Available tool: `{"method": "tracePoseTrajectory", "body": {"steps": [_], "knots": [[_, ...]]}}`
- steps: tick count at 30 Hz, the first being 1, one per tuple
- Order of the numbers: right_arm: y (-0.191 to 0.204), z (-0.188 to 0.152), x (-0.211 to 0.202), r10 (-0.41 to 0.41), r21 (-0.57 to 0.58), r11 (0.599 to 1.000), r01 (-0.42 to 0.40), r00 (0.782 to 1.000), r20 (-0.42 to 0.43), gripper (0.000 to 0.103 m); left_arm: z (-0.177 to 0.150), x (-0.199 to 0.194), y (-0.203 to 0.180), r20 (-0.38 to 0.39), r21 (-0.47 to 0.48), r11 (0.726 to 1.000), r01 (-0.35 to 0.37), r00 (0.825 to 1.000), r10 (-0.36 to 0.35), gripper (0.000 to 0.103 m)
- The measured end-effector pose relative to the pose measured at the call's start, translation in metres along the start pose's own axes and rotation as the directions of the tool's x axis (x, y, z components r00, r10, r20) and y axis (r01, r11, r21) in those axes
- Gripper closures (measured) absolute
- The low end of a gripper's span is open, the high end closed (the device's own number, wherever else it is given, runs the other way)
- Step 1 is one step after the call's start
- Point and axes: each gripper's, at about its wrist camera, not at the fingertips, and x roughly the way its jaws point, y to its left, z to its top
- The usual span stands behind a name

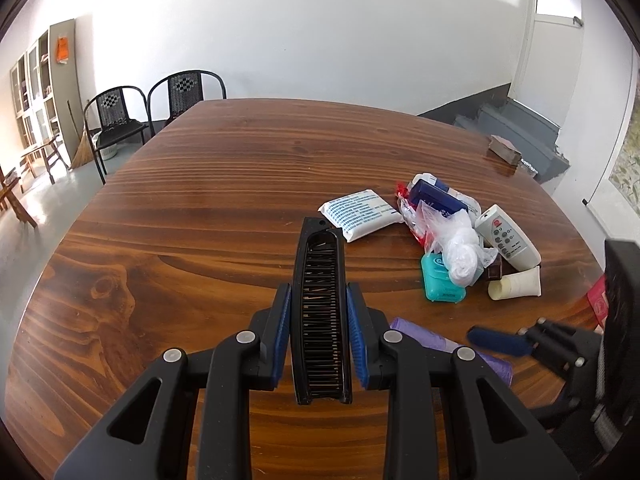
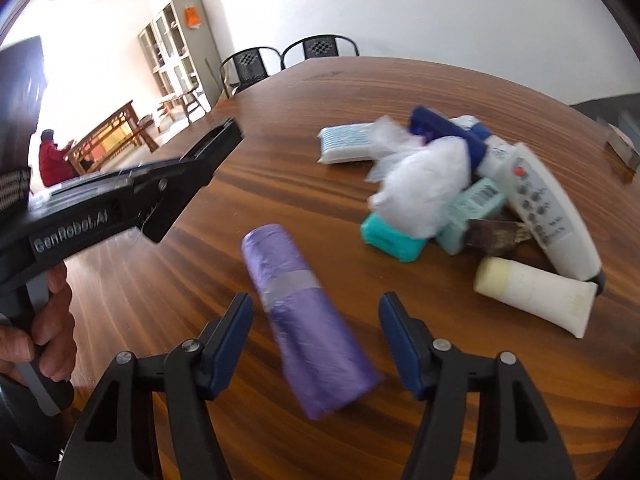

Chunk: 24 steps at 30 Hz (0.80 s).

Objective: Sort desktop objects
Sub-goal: 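Hold the black comb with the left gripper while the right grasps the purple garbage-bag roll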

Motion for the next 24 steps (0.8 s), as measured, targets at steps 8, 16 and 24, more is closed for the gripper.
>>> {"method": "tracePoseTrajectory", "body": {"steps": [8, 16, 24], "knots": [[0.014, -0.002, 0.005, -0.122, -0.061, 0.991, 0.122, 0.993, 0.004, 0.046, 0.002, -0.008, 0.002, 0.022, -0.003, 1.0, 0.018, 1.0, -0.018, 0.074], [0.011, 0.001, 0.003, -0.148, -0.03, 0.988, 0.148, 0.989, 0.007, 0.05, 0.002, -0.007, 0.0, 0.014, -0.002, 1.0, 0.02, 1.0, -0.02, 0.074], [0.013, 0.011, 0.016, -0.157, -0.029, 0.987, 0.157, 0.988, 0.006, 0.05, 0.003, -0.008, 0.003, 0.024, -0.006, 1.0, 0.006, 1.0, -0.006, 0.074]]}}
